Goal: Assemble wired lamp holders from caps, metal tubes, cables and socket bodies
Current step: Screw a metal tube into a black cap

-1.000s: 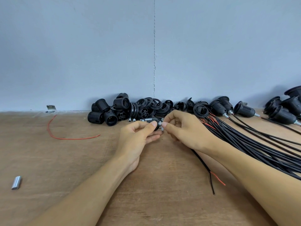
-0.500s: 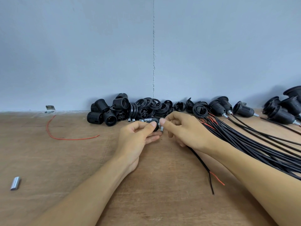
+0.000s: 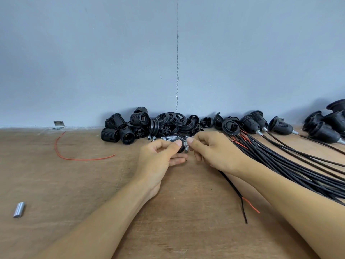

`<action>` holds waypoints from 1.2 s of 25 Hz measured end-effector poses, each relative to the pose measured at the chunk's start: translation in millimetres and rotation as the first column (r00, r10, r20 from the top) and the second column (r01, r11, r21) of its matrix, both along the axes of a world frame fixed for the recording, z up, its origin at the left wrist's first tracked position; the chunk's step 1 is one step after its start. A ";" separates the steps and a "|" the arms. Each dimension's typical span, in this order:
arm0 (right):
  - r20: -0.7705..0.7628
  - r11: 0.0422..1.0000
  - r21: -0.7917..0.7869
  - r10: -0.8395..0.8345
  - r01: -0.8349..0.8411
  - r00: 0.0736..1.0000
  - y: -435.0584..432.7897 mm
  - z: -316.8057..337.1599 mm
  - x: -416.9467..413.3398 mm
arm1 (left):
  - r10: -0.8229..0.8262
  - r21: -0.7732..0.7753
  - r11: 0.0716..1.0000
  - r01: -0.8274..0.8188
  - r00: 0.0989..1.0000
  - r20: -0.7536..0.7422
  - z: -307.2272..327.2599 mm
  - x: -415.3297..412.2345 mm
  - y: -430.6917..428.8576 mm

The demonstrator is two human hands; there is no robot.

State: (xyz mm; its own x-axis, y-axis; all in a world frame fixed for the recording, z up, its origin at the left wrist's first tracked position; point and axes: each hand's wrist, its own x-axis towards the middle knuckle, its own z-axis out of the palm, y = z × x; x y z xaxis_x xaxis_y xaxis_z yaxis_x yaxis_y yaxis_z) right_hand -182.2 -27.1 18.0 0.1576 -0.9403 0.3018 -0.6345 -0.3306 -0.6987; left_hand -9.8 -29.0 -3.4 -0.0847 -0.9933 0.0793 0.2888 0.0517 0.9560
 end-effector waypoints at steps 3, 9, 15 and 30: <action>-0.070 0.999 0.032 -0.033 0.035 0.997 -0.4 -1.0 2.9 | 0.004 -0.010 1.000 -0.004 1.000 0.025 -0.8 -0.3 0.0; -0.035 0.997 0.022 -0.074 0.075 0.997 -0.7 -1.9 4.4 | -0.003 -0.016 1.000 0.003 1.000 0.009 -1.9 0.3 -0.5; -0.152 0.988 -0.153 -0.045 0.021 0.987 2.8 -7.1 1.7 | -0.022 0.006 1.000 0.022 0.999 0.031 -2.5 0.2 -3.8; -0.013 0.974 -0.217 -0.065 0.061 0.998 3.6 -5.7 3.3 | -0.010 -0.041 0.999 0.013 0.996 0.087 2.4 -2.4 2.4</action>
